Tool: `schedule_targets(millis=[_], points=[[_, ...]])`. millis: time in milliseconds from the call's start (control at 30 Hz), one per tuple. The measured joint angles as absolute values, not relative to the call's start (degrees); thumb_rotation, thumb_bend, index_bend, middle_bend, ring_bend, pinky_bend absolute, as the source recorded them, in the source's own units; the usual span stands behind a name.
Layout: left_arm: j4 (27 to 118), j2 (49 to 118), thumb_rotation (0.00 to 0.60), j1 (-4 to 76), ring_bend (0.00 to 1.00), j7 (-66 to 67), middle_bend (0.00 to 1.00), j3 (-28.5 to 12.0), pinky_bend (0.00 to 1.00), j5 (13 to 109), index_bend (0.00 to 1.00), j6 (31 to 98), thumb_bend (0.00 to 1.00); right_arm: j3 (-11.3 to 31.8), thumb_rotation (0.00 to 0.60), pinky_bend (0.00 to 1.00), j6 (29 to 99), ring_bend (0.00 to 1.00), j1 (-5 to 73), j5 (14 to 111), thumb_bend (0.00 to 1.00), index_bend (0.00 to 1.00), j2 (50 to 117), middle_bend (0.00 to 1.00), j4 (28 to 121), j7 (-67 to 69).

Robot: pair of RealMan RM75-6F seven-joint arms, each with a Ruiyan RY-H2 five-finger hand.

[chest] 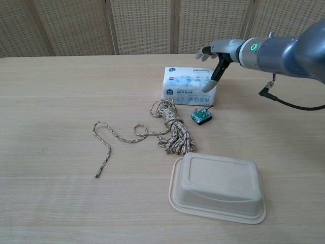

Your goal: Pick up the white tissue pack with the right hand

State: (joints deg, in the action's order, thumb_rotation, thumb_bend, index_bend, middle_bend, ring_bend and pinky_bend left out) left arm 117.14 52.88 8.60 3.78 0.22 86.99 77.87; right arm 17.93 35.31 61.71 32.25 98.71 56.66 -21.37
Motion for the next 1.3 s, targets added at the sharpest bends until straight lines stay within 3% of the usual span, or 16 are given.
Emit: schedule_targets(millis=[400, 467, 500, 533, 567, 633, 700, 1000, 1300], points=[[117.1, 52.4, 0.6, 7.8, 0.0, 3.3, 0.0, 0.5, 0.0, 86.7, 0.0, 78.8, 0.14, 17.2, 0.6, 0.0, 25.8, 0.0, 67.3, 28.8, 0.14, 0.0, 107.4, 0.0, 38.3, -21.1], [117.1, 52.4, 0.6, 7.6, 0.0, 3.3, 0.0, 0.6, 0.0, 86.7, 0.0, 79.1, 0.14, 17.5, 0.6, 0.0, 24.5, 0.0, 68.3, 28.2, 0.14, 0.03, 109.1, 0.04, 35.3, -20.7], [117.1, 52.4, 0.6, 7.5, 0.0, 3.3, 0.0, 0.6, 0.0, 86.7, 0.0, 79.2, 0.14, 17.7, 0.6, 0.03, 24.1, 0.05, 68.7, 28.1, 0.15, 0.11, 109.8, 0.16, 34.1, -20.4], [117.1, 52.4, 0.6, 7.4, 0.0, 3.2, 0.0, 0.7, 0.0, 86.7, 0.0, 79.3, 0.14, 18.1, 0.6, 0.14, 23.9, 0.21, 69.2, 28.2, 0.15, 0.26, 110.8, 0.4, 32.7, -19.8], [117.0, 52.3, 0.6, 7.2, 0.0, 3.1, 0.0, 0.8, 0.0, 86.7, 0.0, 79.5, 0.14, 18.5, 0.6, 0.23, 23.9, 0.33, 69.4, 28.4, 0.16, 0.36, 111.5, 0.55, 31.9, -19.2], [116.9, 52.2, 0.6, 6.9, 0.0, 2.9, 0.0, 0.9, 0.0, 86.7, 0.0, 79.8, 0.14, 19.5, 0.6, 0.5, 24.3, 0.65, 69.6, 29.4, 0.18, 0.57, 112.2, 0.87, 31.2, -17.2], [116.7, 52.1, 0.6, 6.7, 0.0, 2.6, 0.0, 1.1, 0.0, 86.7, 0.0, 80.0, 0.14, 20.3, 0.6, 0.58, 25.1, 0.74, 69.6, 30.8, 0.19, 0.63, 112.4, 0.96, 31.1, -15.3], [115.9, 52.9, 0.6, 6.8, 0.0, 1.9, 0.0, 1.2, 0.0, 87.1, 0.0, 79.5, 0.14, 22.7, 0.6, 0.61, 32.4, 0.78, 65.7, 37.0, 0.19, 0.65, 108.4, 0.98, 39.7, -9.2], [115.8, 54.0, 0.6, 7.0, 0.0, 1.6, 0.0, 1.6, 0.0, 88.6, 0.0, 79.3, 0.14, 25.1, 0.6, 0.61, 43.3, 0.78, 58.1, 40.2, 0.19, 0.64, 95.7, 0.97, 66.7, -7.1]])
